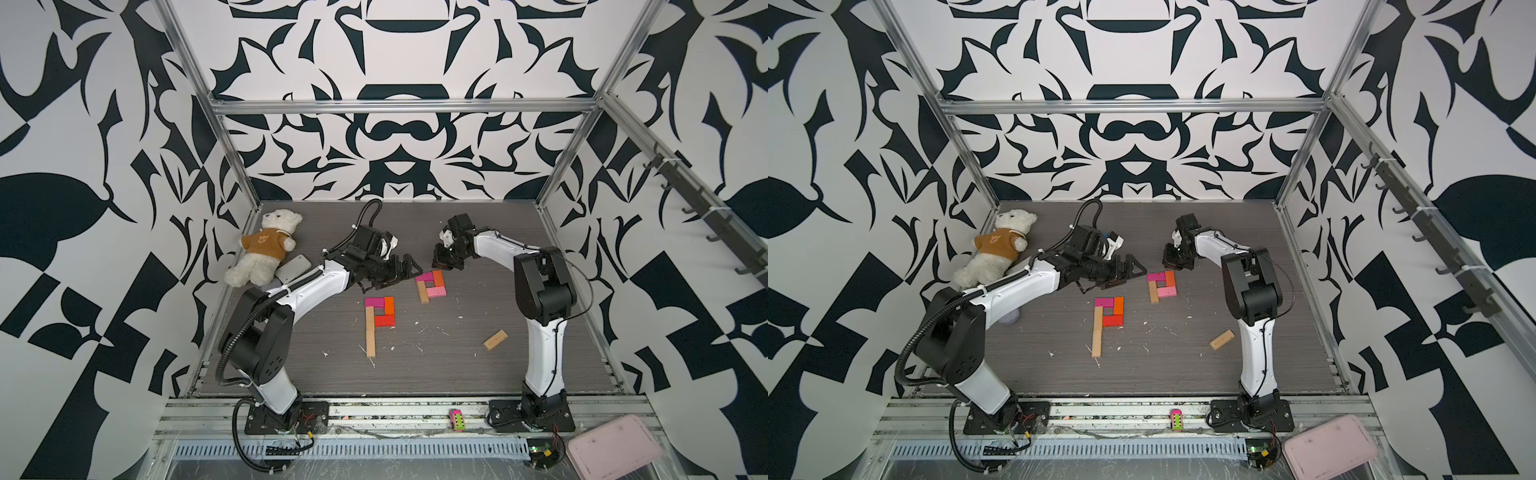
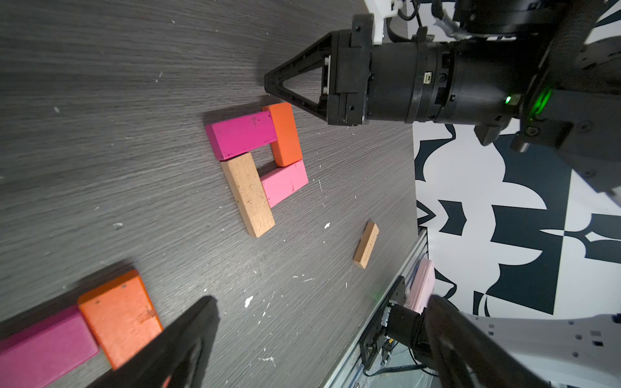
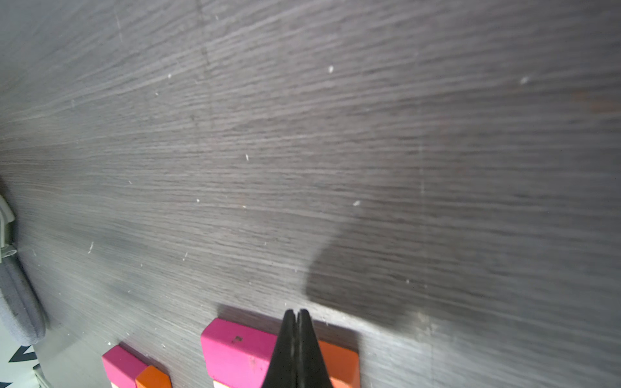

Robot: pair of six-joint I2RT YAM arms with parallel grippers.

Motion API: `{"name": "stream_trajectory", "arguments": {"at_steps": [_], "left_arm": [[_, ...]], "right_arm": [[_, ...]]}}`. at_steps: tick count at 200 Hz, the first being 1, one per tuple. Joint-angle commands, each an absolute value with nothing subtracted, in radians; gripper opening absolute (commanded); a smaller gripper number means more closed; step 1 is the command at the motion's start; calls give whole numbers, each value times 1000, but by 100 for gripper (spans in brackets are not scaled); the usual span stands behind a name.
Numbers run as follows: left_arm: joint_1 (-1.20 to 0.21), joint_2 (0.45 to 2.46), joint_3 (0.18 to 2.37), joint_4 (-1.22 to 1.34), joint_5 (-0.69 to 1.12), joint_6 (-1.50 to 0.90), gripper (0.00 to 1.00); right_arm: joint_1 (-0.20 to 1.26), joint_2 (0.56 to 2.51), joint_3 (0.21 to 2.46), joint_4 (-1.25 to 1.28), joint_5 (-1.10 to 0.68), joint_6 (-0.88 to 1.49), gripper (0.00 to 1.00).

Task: Assemble the letter p with building blocks
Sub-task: Adjust the building block at the center of the board.

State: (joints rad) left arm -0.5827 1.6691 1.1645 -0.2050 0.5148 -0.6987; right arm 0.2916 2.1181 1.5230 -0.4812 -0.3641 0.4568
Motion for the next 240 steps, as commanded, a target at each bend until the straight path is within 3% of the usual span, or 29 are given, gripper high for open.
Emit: {"name": "stream_trajectory", "arguments": {"at_steps": [1, 167, 240], "left_arm": [[-579, 1658, 1146, -198, 517, -697, 99], [-580, 1691, 1150, -172, 532, -721, 99], [-579, 1718, 1181, -166, 538, -731, 99]], "right_arm": [[300, 2111, 1558, -511, -350, 431, 0], [315, 2127, 1553, -516, -367, 415, 0], [307, 2124, 1703, -541, -365, 439, 2]]}}
